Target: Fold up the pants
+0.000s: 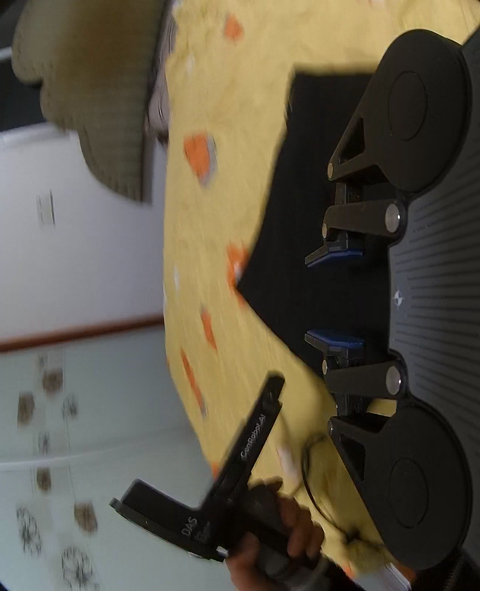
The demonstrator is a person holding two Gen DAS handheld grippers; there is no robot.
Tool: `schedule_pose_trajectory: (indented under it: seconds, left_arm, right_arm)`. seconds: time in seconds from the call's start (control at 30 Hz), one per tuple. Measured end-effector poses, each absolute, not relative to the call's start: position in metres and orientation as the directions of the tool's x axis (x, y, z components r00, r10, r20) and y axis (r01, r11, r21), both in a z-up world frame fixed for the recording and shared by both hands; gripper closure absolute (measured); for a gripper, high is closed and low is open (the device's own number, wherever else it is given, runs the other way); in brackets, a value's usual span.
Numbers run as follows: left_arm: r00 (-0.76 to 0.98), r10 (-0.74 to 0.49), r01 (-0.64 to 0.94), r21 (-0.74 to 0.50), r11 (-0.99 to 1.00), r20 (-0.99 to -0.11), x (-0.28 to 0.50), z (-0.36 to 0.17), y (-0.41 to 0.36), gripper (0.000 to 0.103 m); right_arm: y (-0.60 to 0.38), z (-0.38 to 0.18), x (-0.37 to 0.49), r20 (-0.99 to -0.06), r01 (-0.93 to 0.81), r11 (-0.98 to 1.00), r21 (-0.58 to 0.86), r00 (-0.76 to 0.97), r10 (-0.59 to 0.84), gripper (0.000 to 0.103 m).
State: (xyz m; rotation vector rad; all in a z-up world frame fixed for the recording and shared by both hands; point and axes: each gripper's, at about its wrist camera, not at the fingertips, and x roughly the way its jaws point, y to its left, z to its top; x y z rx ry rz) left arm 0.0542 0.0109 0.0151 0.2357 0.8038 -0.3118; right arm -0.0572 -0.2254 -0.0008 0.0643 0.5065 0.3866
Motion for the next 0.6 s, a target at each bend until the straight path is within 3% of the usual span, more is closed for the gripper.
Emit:
schedule_pose_trajectory:
  seconds: [0.07,0.13,0.2,0.27,0.33,0.6]
  left_arm:
    - [0.637,-0.233,0.456,0.116,0.882,-0.734,0.036,0.010,0.015,0.008]
    - [0.628,-0.281,0.526,0.130,0.840,-0.726,0.015,0.004,0.018,0.008]
    - [0.621,-0.314,0.585,0.158,0.795,-0.718,-0.005,-0.004,0.020,0.008]
    - [0.643,-0.312,0.611,0.222,0.760,-0.700,-0.022,-0.010,0.019,0.008]
    - [0.668,-0.306,0.614,0.271,0.741,-0.678,-0.032,-0.016,0.015,0.008]
    - [0.706,-0.250,0.583,0.343,0.737,-0.663,-0.024,-0.031,-0.006,0.007]
  right_arm:
    - [-0.220,-0.012,-0.052,-0.505,-0.268,0.958,0.100,0.816,0.282,0.056]
    - [-0.222,-0.023,-0.044,-0.550,-0.166,0.985,0.054,0.818,0.168,0.056]
    - [-0.227,-0.027,-0.043,-0.558,-0.145,0.986,0.085,0.813,0.168,0.055]
    - [-0.230,-0.026,-0.046,-0.546,-0.147,0.981,0.127,0.815,0.193,0.045]
    - [-0.231,-0.026,-0.050,-0.537,-0.149,0.980,0.134,0.820,0.198,0.041]
    - [-0.228,-0.031,-0.049,-0.546,-0.121,0.988,0.096,0.824,0.153,0.039]
